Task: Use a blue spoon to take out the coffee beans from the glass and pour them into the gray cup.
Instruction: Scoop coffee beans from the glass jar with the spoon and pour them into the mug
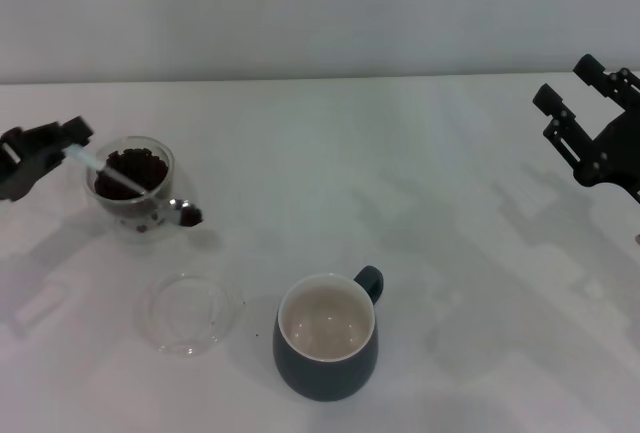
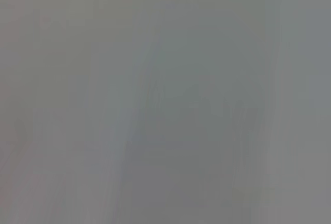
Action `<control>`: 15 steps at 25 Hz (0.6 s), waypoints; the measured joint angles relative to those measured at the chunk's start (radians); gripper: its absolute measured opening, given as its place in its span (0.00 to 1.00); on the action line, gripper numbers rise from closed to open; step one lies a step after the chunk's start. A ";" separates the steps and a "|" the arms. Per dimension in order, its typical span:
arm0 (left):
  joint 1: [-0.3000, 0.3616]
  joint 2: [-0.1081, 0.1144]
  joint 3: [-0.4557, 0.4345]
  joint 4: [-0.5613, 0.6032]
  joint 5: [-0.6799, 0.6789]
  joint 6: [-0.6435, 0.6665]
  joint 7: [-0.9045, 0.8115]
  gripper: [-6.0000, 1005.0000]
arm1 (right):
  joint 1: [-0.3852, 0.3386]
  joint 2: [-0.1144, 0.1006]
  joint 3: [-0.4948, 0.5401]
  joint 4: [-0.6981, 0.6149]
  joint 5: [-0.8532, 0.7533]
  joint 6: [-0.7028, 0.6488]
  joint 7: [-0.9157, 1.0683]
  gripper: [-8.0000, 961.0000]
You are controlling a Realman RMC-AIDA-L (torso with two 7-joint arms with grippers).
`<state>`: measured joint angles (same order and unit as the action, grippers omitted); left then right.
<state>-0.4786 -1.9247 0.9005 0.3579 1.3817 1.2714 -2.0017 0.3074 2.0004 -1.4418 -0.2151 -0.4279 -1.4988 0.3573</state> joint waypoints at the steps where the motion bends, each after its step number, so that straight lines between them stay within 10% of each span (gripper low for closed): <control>1: 0.000 0.000 0.000 0.000 0.000 0.000 0.000 0.14 | 0.000 0.001 0.000 0.001 0.000 0.001 -0.003 0.56; 15: -0.106 -0.016 0.085 -0.013 0.002 0.068 -0.050 0.14 | 0.004 0.001 0.008 0.003 0.000 0.025 -0.008 0.56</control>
<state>-0.5842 -1.9412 0.9857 0.3452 1.3837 1.3399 -2.0514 0.3111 2.0018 -1.4343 -0.2125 -0.4280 -1.4739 0.3497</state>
